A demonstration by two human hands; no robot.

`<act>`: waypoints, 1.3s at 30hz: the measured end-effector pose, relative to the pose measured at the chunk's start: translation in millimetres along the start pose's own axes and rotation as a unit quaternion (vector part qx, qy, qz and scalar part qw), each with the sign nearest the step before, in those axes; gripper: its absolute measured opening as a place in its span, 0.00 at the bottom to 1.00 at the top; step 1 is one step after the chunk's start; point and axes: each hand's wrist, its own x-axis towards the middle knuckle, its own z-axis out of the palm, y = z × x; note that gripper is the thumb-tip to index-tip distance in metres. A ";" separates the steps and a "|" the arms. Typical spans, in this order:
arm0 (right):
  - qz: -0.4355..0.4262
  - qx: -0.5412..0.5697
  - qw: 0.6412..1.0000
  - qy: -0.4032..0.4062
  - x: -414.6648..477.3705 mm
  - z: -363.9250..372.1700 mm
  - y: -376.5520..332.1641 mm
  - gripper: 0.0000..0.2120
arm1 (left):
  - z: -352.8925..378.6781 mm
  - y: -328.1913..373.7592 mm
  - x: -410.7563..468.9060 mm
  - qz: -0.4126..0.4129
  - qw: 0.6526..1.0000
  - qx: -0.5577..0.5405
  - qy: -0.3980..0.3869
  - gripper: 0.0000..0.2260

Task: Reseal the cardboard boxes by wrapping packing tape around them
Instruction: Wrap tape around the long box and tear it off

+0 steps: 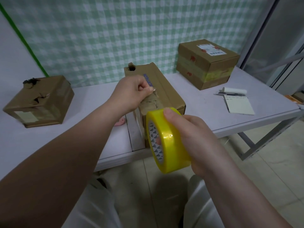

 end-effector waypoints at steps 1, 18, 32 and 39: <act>0.010 0.011 1.000 -0.007 0.2 -0.7 0.1 0.18 | 0.7 -0.9 0.5 0.003 1.000 0.006 0.001 0.10; -0.020 0.013 0.999 -0.046 -2.9 -7.9 -2.4 0.16 | -3.3 -4.8 3.7 0.038 0.999 0.031 0.010 0.07; -0.003 -0.012 1.000 -0.015 -3.0 -0.4 -0.9 0.20 | 7.4 -14.3 4.1 0.058 0.996 0.066 0.025 0.07; 0.005 -0.017 1.000 -0.007 -3.7 1.2 0.6 0.17 | 8.6 -16.8 4.6 0.063 0.994 0.089 0.026 0.09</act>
